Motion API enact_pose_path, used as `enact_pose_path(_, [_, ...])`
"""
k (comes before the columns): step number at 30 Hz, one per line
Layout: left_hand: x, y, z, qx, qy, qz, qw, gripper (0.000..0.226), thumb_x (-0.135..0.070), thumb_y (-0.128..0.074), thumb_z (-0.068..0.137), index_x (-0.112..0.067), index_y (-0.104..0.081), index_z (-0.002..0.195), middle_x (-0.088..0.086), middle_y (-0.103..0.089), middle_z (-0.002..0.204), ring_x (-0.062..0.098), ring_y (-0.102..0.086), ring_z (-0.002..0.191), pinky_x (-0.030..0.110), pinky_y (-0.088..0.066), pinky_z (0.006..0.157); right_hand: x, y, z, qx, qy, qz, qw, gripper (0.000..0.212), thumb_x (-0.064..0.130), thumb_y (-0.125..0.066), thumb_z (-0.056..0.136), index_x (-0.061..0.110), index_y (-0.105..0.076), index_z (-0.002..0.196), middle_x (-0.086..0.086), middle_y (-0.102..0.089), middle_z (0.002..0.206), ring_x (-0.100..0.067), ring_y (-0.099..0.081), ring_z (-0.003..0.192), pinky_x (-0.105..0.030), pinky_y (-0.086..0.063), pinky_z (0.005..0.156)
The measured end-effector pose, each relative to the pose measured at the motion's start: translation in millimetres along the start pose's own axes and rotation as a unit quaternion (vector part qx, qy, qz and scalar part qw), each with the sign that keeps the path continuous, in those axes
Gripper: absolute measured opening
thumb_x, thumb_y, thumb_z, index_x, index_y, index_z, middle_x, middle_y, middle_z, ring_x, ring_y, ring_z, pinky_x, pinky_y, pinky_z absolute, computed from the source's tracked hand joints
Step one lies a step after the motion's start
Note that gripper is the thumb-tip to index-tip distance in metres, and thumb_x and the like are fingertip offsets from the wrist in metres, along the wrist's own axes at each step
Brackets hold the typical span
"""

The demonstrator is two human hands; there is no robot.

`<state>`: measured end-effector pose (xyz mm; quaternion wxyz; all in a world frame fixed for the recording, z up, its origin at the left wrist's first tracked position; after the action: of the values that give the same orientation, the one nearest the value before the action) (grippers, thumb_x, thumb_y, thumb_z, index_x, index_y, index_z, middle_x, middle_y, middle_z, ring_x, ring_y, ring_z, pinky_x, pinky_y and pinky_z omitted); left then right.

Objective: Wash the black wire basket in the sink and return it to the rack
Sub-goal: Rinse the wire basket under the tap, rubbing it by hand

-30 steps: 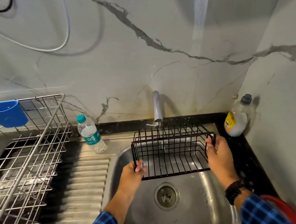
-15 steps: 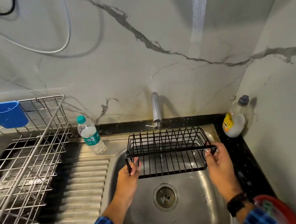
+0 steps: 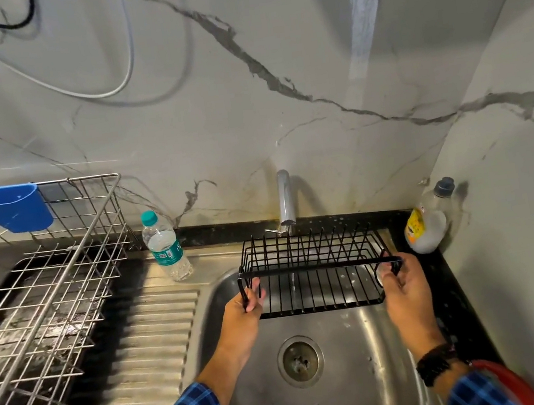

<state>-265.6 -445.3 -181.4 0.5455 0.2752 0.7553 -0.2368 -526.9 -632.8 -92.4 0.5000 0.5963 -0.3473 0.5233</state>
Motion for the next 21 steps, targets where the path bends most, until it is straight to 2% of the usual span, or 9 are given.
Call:
enact_pose_path(5, [-0.8,-8.9,-1.0,0.006,0.005,0.012,1.0,0.049,0.016,-0.044,0.095,-0.018,-0.03,0.063,-0.003,-0.06,0.137,0.004,-0.061,0.118,0.04,-0.031,0.118,-2.9,9.1,-0.8,-0.019,-0.001,-0.001,1.0,0.024,0.009,-0.055,0.099,0.015,-0.055,0.123,0.003,-0.066,0.1,0.007,-0.062,0.083,-0.023,-0.05,0.078])
enact_pose_path(9, [-5.1,-9.6,-2.3,-0.008,0.003,0.018,1.0,0.048,0.015,-0.044,0.096,-0.018,-0.031,0.062,-0.001,-0.06,0.138,0.006,-0.061,0.119,0.037,-0.033,0.115,-1.8,8.4,0.5,-0.013,-0.007,0.016,1.0,0.026,0.01,-0.055,0.099,0.019,-0.055,0.124,0.0,-0.067,0.107,-0.002,-0.063,0.095,-0.023,-0.05,0.082])
enact_pose_path(13, [-9.6,-2.2,-0.6,-0.028,0.008,0.019,0.999,0.047,0.015,-0.042,0.096,-0.018,-0.029,0.064,-0.004,-0.061,0.135,0.012,-0.059,0.125,0.036,-0.032,0.114,4.0,-0.7,0.3,0.012,-0.006,0.029,0.999,0.035,0.01,-0.055,0.099,0.024,-0.053,0.132,0.002,-0.064,0.12,-0.008,-0.06,0.112,-0.031,-0.05,0.097])
enact_pose_path(17, [-8.6,7.9,1.0,-0.034,0.011,0.006,0.999,0.048,0.016,-0.041,0.096,-0.018,-0.03,0.063,-0.005,-0.062,0.134,0.014,-0.058,0.126,0.039,-0.028,0.118,6.6,-12.5,2.2,0.031,-0.001,0.049,0.998,0.042,0.004,-0.056,0.098,0.027,-0.054,0.133,0.0,-0.061,0.13,-0.011,-0.057,0.121,-0.027,-0.049,0.098])
enact_pose_path(19, [-4.8,15.9,3.8,-0.042,0.011,-0.005,0.999,0.052,0.017,-0.041,0.096,-0.02,-0.03,0.061,-0.005,-0.063,0.133,0.012,-0.06,0.123,0.042,-0.025,0.12,6.9,-20.5,4.0,0.051,-0.006,0.053,0.997,0.043,0.001,-0.056,0.096,0.028,-0.054,0.13,0.004,-0.06,0.131,-0.008,-0.056,0.122,-0.022,-0.05,0.095])
enact_pose_path(21, [-4.5,20.6,5.4,-0.042,0.008,-0.015,0.999,0.054,0.018,-0.04,0.095,-0.021,-0.032,0.059,-0.002,-0.062,0.134,0.012,-0.06,0.122,0.043,-0.024,0.122,8.6,-30.4,5.8,0.093,-0.012,0.048,0.994,0.044,-0.002,-0.055,0.095,0.026,-0.055,0.13,0.014,-0.059,0.129,0.003,-0.054,0.119,-0.015,-0.049,0.09])
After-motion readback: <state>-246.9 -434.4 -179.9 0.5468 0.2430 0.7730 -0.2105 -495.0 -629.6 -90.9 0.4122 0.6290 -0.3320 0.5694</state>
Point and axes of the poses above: each hand's wrist, its own z-axis towards the middle knuckle, its own y-axis out of the back of the hand, x = y × z, the point moved 9 cm from there along z, towards the middle knuckle
